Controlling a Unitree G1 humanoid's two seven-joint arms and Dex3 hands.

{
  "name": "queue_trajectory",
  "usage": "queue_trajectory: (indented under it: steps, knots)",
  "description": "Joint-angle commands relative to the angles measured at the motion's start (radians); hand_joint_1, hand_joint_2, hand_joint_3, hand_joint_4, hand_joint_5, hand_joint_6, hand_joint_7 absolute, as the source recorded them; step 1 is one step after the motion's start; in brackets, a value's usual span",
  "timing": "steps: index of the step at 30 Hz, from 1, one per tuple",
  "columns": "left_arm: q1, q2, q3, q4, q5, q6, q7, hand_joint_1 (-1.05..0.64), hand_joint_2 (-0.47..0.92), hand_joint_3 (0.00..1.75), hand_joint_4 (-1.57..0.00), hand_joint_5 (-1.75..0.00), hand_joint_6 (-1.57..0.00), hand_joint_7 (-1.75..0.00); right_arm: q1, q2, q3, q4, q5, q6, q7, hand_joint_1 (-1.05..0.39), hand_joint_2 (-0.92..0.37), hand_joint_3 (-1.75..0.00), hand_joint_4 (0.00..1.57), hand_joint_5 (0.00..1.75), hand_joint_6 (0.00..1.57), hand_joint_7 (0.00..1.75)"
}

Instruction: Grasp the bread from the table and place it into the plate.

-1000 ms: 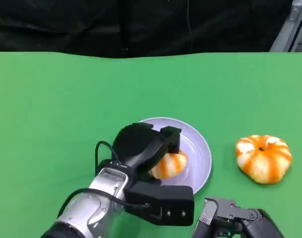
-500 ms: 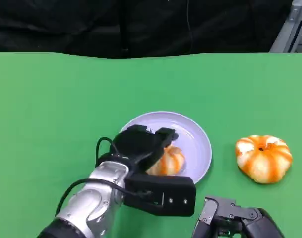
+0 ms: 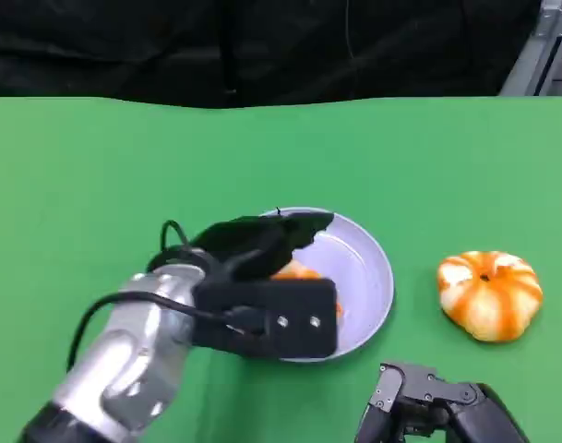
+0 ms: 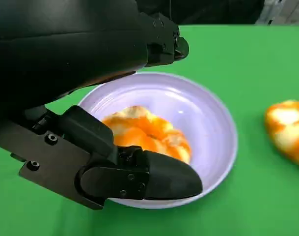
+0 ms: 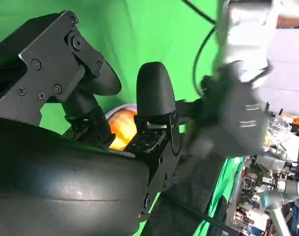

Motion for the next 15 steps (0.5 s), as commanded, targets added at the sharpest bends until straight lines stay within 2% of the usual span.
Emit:
queue_trajectory:
  steps: [1,2,4,6,7,9,12,13,14,15]
  knots:
    - [0.071,0.052,0.074,-0.124,-0.067,0.001,-0.025,-1.02,0.92,0.54,-0.03,-0.02,-0.01,-0.01,-0.002,-0.003,-0.006,0.008,0.002,-0.024,-0.007,0.03,-0.29,-1.44,0.89,1.74,0.78,1.37]
    - [0.104,0.052,0.103,-0.162,-0.085,-0.01,0.0,-0.93,0.92,0.5,-0.13,-0.08,-0.09,-0.05,-0.002,-0.003,-0.005,0.007,0.001,-0.023,-0.008,0.03,-0.29,-1.45,0.88,1.74,0.78,1.37]
    - [0.174,0.035,0.162,-0.23,-0.13,-0.029,0.056,-0.85,0.92,0.43,-0.22,-0.16,-0.17,-0.09,0.0,-0.001,-0.003,0.005,0.0,-0.021,-0.01,0.04,-0.29,-1.45,0.87,1.73,0.78,1.37]
    - [0.245,0.003,0.222,-0.285,-0.197,-0.051,0.106,-0.64,0.92,0.32,-0.26,-0.6,-0.36,-0.17,0.002,0.001,-0.002,0.001,0.0,-0.016,-0.011,0.04,-0.29,-1.46,0.88,1.73,0.78,1.37]
    - [0.263,-0.003,0.235,-0.297,-0.215,-0.058,0.118,-0.59,0.92,0.29,-0.25,-0.71,-0.4,-0.18,0.002,0.001,-0.001,0.0,0.0,-0.015,-0.011,0.04,-0.29,-1.46,0.88,1.73,0.78,1.38]
    - [0.343,-0.019,0.291,-0.351,-0.286,-0.109,0.156,-0.47,0.92,0.28,-0.33,-0.83,-0.51,-0.23,0.004,0.003,0.001,-0.002,0.0,-0.011,-0.012,0.04,-0.29,-1.47,0.9,1.74,0.78,1.38]
    - [0.428,-0.032,0.341,-0.403,-0.36,-0.168,0.187,-0.4,0.92,0.28,-0.38,-0.89,-0.57,-0.26,0.005,0.004,0.002,-0.003,0.001,-0.008,-0.011,0.03,-0.29,-1.46,0.91,1.75,0.78,1.38]
    - [0.478,-0.041,0.367,-0.431,-0.402,-0.202,0.198,-0.35,0.92,0.25,-0.44,-0.98,-0.63,-0.32,0.006,0.003,0.002,-0.004,0.0,-0.008,-0.01,0.04,-0.29,-1.46,0.91,1.75,0.78,1.38]
    - [0.514,-0.047,0.385,-0.45,-0.433,-0.228,0.206,-0.29,0.92,0.23,-0.49,-1.1,-0.65,-0.45,0.006,0.002,0.002,-0.004,0.0,-0.008,-0.01,0.04,-0.29,-1.46,0.91,1.75,0.78,1.38]
    - [0.535,-0.049,0.395,-0.46,-0.452,-0.244,0.211,-0.27,0.92,0.22,-0.51,-1.14,-0.64,-0.52,0.006,0.002,0.002,-0.005,-0.001,-0.008,-0.01,0.04,-0.3,-1.46,0.91,1.75,0.78,1.38]
